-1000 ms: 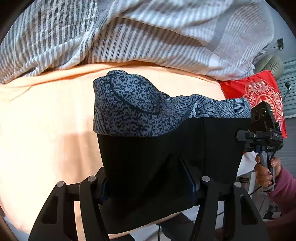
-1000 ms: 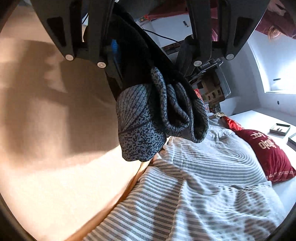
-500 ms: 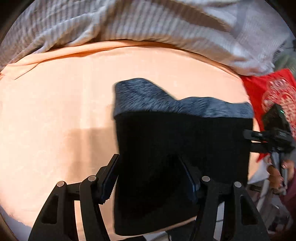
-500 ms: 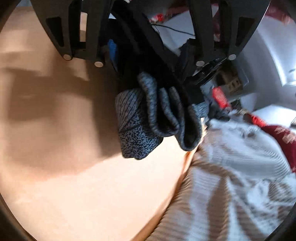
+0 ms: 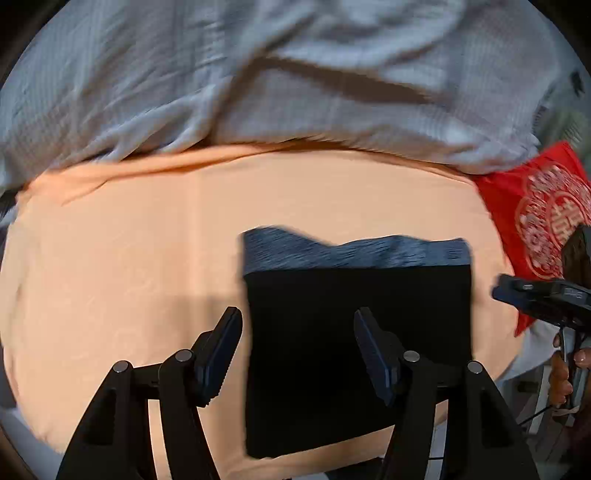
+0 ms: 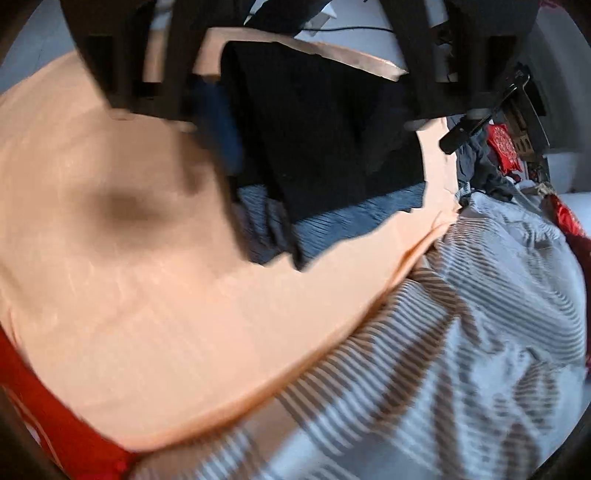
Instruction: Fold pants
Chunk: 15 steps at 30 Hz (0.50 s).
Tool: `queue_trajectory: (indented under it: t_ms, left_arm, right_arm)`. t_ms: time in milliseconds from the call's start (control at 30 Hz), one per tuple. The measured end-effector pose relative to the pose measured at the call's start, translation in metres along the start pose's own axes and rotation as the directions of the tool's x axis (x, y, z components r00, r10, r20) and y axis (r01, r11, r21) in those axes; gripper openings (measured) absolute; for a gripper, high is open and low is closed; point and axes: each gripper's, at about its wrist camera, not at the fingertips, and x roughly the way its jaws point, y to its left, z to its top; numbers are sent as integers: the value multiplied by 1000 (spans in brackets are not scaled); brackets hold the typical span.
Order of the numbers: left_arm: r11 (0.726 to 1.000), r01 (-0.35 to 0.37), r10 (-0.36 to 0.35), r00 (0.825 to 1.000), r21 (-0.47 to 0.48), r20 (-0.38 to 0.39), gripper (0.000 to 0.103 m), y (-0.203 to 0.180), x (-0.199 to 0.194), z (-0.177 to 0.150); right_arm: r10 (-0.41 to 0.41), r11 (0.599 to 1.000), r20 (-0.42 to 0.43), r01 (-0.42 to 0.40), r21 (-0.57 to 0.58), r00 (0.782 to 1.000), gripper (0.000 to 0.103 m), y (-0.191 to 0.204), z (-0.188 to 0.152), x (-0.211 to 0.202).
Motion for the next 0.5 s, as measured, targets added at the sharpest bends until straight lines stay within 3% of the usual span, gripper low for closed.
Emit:
queue_trajectory:
  t_ms: [33, 67, 200, 333, 500]
  left_arm:
    - [1000, 11, -11, 1000, 10, 2, 64, -7, 3, 3]
    - [1000, 14, -14, 1000, 22, 1, 64, -15, 8, 5]
    - [999, 15, -14, 1000, 41, -18, 65, -27, 30, 9]
    - [1000, -17, 18, 998, 18, -57, 64, -13, 60, 6]
    - [1000, -27, 28, 996, 8, -90, 65, -4, 85, 8]
  right_arm:
    - [-1, 1000, 3, 1, -21, 1000, 25, 4, 1, 0]
    - [-3, 999, 9, 4, -39, 1000, 22, 10, 2, 1]
    - [-42, 996, 15, 44, -81, 999, 21, 26, 7, 16]
    - [-112, 989, 27, 114, -97, 993, 21, 26, 14, 35]
    - [-98, 993, -8, 98, -71, 995, 16, 8, 26, 60]
